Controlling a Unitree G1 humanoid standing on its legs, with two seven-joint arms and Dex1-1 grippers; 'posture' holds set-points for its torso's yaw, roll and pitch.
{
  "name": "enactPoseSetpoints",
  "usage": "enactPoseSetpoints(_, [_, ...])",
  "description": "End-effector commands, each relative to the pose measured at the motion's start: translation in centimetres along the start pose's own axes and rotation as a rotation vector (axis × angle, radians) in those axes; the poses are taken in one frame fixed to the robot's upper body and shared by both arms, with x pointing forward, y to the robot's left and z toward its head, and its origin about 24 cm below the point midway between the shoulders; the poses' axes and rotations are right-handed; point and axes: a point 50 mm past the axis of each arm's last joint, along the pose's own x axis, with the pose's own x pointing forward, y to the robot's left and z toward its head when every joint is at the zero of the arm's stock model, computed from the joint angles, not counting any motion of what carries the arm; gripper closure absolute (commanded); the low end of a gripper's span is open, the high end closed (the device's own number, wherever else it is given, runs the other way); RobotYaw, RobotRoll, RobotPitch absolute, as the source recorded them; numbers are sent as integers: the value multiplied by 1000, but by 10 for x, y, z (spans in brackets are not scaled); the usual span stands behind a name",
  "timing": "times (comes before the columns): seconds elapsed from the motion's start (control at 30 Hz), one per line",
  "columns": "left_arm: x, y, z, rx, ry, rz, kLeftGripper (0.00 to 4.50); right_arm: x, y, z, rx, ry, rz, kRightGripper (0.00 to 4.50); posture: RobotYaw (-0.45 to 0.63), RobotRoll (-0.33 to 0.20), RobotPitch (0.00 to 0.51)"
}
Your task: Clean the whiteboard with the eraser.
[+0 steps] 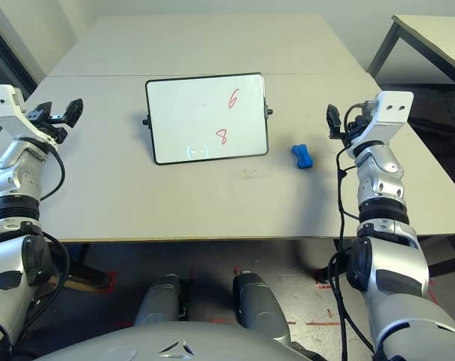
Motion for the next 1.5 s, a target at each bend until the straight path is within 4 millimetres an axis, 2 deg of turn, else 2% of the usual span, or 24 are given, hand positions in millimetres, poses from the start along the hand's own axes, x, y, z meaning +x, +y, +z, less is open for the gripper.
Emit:
enactPoseSetpoints(0.03, [3, 0, 5, 12, -12, -4, 0, 0, -1, 2, 2, -11, -3, 29, -128, 0, 40])
enactPoseSetpoints(0.17, [5, -7, 2, -1, -19, -24, 0, -1, -1, 4, 3, -17, 1, 29, -131, 0, 37])
enactPoseSetpoints(0.4, [7, -25, 12, 31, -55, -141, 0, 0, -2, 10, -5, -30, -2, 29, -125, 0, 38])
enactPoseSetpoints(0.53, [-2, -54, 14, 26, -76, -310, 0, 0, 3, 10, -19, -27, 21, 29, -136, 0, 41])
enactPoseSetpoints(0.73, [-28, -97, 6, 62, -7, -619, 0, 0, 8, 15, -20, -34, 32, 29, -155, 0, 50])
enactPoseSetpoints(0.93, [-44, -120, -8, 159, 68, -787, 0, -1, 10, 15, -31, 4, 32, 29, -169, 0, 58])
enactPoseSetpoints(1.03, [-48, -128, -16, 179, 86, -835, 0, -2, 10, 13, -99, 75, 14, 29, -180, 0, 61])
enactPoseSetpoints(1.2, [-56, -138, -29, 199, 108, -901, 0, -2, 13, 17, -99, 176, 3, 29, -198, 0, 70])
enactPoseSetpoints(1.4, [-57, -141, -34, 209, 117, -921, 0, -3, 25, 33, -188, 416, 31, 29, -204, 0, 71])
enactPoseSetpoints(1.5, [-56, -142, -36, 217, 120, -918, 0, -2, 37, 46, -205, 529, 70, 29, -205, 0, 70])
